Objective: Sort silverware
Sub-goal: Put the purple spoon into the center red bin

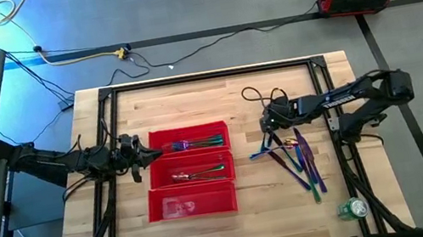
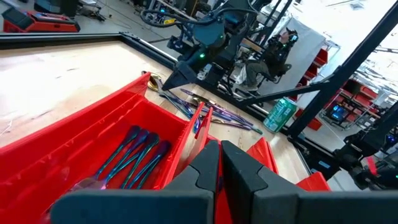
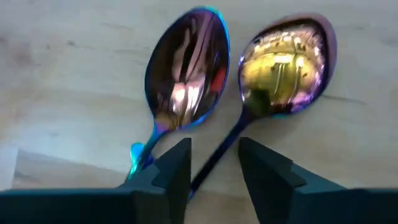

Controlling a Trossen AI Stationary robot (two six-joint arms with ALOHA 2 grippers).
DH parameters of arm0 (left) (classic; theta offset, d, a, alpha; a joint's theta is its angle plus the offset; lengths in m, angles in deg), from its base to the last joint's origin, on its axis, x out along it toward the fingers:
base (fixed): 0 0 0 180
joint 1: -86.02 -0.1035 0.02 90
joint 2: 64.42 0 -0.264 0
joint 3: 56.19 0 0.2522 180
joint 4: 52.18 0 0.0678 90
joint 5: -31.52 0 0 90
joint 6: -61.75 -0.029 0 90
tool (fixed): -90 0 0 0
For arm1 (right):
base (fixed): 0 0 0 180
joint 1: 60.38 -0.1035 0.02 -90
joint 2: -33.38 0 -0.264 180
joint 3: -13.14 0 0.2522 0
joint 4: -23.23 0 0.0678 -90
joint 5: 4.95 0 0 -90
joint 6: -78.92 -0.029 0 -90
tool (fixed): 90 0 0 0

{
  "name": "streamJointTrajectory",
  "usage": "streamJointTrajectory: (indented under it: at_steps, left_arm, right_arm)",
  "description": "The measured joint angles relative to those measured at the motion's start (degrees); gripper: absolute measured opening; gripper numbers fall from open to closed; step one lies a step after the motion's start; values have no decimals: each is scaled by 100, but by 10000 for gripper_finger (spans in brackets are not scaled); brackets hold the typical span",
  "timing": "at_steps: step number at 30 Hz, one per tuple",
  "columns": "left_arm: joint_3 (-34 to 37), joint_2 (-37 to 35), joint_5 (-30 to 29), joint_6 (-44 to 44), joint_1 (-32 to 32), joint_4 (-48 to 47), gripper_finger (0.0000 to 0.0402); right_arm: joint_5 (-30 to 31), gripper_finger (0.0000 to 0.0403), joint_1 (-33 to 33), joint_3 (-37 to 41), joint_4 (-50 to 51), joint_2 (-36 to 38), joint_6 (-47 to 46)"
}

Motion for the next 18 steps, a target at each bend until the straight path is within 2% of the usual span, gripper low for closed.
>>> streamJointTrajectory:
  at_steps: [7, 11, 18]
  left_arm:
    - [0, 0, -2, 0, 37, -5, 0]
    - [0, 0, -2, 5, 37, -7, 0]
    - [0, 0, -12, 13, 37, -9, 0]
  right_arm:
    - [130, 14, 30, -36, 82, -50, 291]
    - [339, 4, -177, -311, 818, 60, 413]
    - [1324, 1, -1031, -1507, 1987, 152, 545]
